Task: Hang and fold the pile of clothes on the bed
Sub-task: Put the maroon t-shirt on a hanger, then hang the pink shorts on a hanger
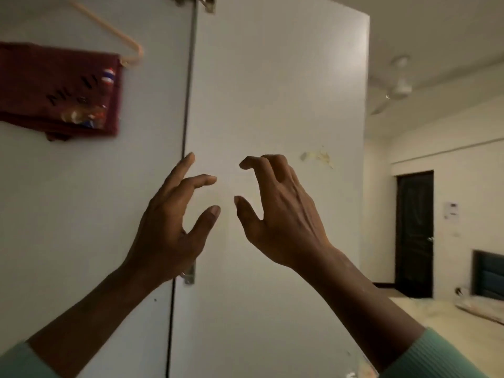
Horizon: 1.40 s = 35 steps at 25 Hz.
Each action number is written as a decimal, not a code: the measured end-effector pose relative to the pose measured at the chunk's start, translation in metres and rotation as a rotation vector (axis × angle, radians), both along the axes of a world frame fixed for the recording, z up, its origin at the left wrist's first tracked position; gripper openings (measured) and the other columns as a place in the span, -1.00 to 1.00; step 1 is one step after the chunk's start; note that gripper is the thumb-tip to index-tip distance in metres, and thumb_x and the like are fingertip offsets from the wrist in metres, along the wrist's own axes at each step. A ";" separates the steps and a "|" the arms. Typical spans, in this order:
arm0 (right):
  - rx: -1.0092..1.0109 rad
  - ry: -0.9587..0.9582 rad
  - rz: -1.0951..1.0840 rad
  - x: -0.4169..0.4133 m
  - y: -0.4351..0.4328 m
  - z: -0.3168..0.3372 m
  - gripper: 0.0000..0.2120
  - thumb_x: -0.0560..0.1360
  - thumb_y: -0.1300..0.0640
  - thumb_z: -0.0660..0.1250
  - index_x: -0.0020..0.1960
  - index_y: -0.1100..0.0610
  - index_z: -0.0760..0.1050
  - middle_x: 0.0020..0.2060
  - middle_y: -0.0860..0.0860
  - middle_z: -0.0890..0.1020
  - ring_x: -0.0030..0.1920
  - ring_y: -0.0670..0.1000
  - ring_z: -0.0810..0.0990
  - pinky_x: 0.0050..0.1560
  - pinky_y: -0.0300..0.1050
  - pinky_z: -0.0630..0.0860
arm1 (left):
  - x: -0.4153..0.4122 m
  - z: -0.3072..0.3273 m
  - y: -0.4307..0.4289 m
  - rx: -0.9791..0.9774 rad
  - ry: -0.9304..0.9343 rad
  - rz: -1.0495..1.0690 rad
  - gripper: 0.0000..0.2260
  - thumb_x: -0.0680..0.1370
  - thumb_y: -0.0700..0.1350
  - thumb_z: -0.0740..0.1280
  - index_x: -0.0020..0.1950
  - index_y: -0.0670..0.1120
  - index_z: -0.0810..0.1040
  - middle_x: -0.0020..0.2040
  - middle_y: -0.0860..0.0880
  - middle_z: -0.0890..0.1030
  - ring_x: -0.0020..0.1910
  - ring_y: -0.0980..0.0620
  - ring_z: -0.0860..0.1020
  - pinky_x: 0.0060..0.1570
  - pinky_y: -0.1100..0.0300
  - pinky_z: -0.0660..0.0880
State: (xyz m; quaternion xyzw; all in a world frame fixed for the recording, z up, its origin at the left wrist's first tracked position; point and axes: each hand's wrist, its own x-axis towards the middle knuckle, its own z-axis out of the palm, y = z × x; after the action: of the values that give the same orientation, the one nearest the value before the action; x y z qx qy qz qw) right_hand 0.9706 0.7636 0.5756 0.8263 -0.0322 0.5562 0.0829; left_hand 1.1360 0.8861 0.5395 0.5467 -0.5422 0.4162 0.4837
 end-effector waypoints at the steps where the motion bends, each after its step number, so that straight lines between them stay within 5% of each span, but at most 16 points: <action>1: 0.030 0.004 -0.032 -0.024 -0.007 -0.020 -0.48 0.58 -0.05 0.39 0.48 0.03 0.33 0.37 0.03 0.41 0.24 0.05 0.51 -0.04 -0.11 0.50 | -0.021 -0.016 -0.011 0.039 0.004 -0.047 -0.57 0.61 0.14 0.32 0.45 0.04 0.51 0.68 0.14 0.17 0.58 0.24 0.25 0.40 0.00 0.42; 4: 0.169 0.035 -0.125 -0.096 -0.027 -0.087 -0.47 0.57 -0.05 0.40 0.46 0.03 0.34 0.37 0.03 0.41 0.22 0.03 0.51 0.01 -0.05 0.62 | -0.087 -0.075 -0.045 0.184 0.025 -0.181 -0.59 0.62 0.13 0.33 0.45 0.05 0.50 0.68 0.13 0.18 0.61 0.06 0.28 0.38 -0.21 0.48; 12: 0.573 0.128 -0.449 -0.260 -0.080 -0.278 -0.49 0.56 -0.01 0.43 0.43 0.01 0.35 0.43 0.03 0.38 0.29 0.05 0.50 0.09 -0.05 0.65 | -0.216 -0.248 -0.150 0.533 0.185 -0.462 -0.57 0.57 0.20 0.32 0.42 0.14 0.49 0.66 0.09 0.25 0.59 -0.01 0.33 0.39 -0.31 0.46; 22: 1.054 0.286 -0.791 -0.357 -0.192 -0.471 -0.41 0.57 0.05 0.41 0.53 -0.02 0.26 0.51 0.02 0.29 0.45 0.07 0.40 0.37 0.11 0.51 | -0.305 -0.450 -0.323 1.032 0.261 -0.690 -0.51 0.58 0.18 0.30 0.49 0.06 0.44 0.65 0.01 0.25 0.60 -0.06 0.28 0.48 -0.37 0.30; 35: 1.451 0.319 -0.952 -0.422 -0.315 -0.578 -0.45 0.59 0.09 0.36 0.53 0.01 0.27 0.47 0.00 0.30 0.43 0.04 0.39 0.40 0.04 0.46 | -0.348 -0.562 -0.486 1.478 0.301 -0.730 -0.53 0.63 0.05 0.37 0.52 0.06 0.38 0.65 -0.03 0.23 0.56 -0.11 0.33 0.47 -0.21 0.28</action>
State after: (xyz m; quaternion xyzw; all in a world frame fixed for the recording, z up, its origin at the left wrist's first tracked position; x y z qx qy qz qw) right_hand 0.5488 0.4487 -0.0028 0.6419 -0.7064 0.1832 -0.2356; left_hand 0.7880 0.3997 -0.0224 0.5629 -0.7480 -0.3065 0.1721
